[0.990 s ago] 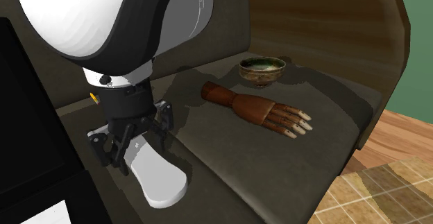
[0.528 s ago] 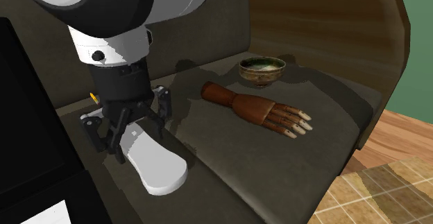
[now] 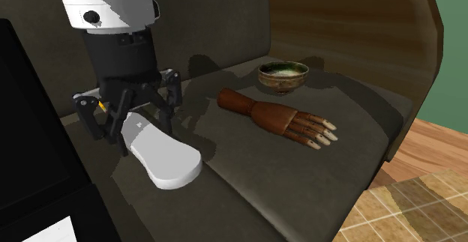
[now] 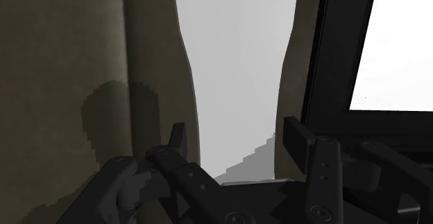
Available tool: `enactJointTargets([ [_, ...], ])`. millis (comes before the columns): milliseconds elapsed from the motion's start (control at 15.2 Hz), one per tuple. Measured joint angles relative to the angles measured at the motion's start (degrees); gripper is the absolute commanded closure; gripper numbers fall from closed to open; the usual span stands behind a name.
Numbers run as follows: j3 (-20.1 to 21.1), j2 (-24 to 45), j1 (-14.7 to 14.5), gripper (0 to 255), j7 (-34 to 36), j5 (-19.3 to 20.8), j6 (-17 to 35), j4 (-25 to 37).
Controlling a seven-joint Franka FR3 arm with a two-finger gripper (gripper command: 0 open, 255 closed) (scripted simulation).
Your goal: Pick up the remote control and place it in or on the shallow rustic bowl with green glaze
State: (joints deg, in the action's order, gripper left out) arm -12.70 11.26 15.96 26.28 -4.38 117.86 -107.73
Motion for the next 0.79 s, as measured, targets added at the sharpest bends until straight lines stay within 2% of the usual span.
enactJointTargets([
  [792,-0.16,-2.43,-0.09,255,0.73,0.81,-8.69,6.35],
])
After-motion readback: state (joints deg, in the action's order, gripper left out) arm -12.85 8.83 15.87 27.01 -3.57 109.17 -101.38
